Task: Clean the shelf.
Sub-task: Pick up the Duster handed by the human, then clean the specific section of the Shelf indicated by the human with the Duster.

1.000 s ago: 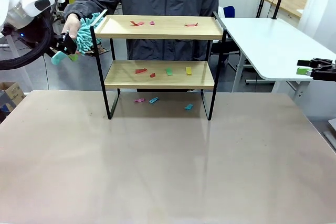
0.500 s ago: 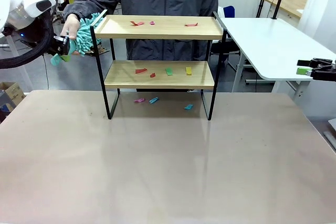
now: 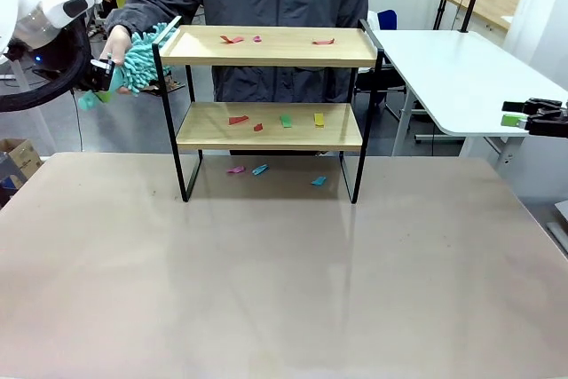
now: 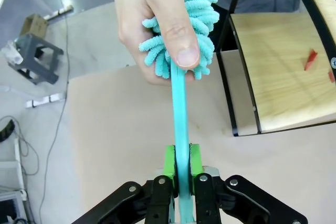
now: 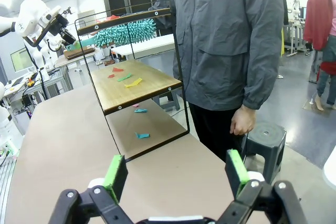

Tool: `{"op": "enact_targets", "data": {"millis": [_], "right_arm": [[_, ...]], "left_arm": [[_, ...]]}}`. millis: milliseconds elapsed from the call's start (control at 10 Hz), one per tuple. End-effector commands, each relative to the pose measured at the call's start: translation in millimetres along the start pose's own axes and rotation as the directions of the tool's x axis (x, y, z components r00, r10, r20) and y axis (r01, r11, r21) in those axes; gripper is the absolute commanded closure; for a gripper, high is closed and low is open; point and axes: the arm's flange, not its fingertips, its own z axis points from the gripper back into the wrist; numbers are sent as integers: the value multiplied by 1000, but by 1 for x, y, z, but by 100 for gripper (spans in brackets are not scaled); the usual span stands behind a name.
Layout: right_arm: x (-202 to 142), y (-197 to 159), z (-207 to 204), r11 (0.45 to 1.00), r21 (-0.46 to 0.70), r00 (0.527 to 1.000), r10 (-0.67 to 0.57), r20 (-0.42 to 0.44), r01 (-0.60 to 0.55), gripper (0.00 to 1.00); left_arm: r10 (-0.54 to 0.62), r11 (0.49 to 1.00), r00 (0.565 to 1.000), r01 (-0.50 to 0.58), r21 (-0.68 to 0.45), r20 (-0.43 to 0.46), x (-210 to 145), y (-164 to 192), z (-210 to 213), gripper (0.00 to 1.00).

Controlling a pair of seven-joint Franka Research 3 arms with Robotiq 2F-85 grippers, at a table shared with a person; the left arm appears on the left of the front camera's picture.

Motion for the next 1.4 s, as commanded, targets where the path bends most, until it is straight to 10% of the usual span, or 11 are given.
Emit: {"op": "enact_targets", "data": {"millis": [0, 1300], "right_arm": [[3, 1, -1, 1000, 1, 1000, 5, 2, -5, 0], [3, 1, -1, 1000, 1, 1000, 5, 2, -5, 0]], "left_arm": [[43, 998, 999, -43, 42, -15, 2, -4, 3, 100], [-70, 997, 998, 69, -43, -11, 1, 26, 15, 87]]}}
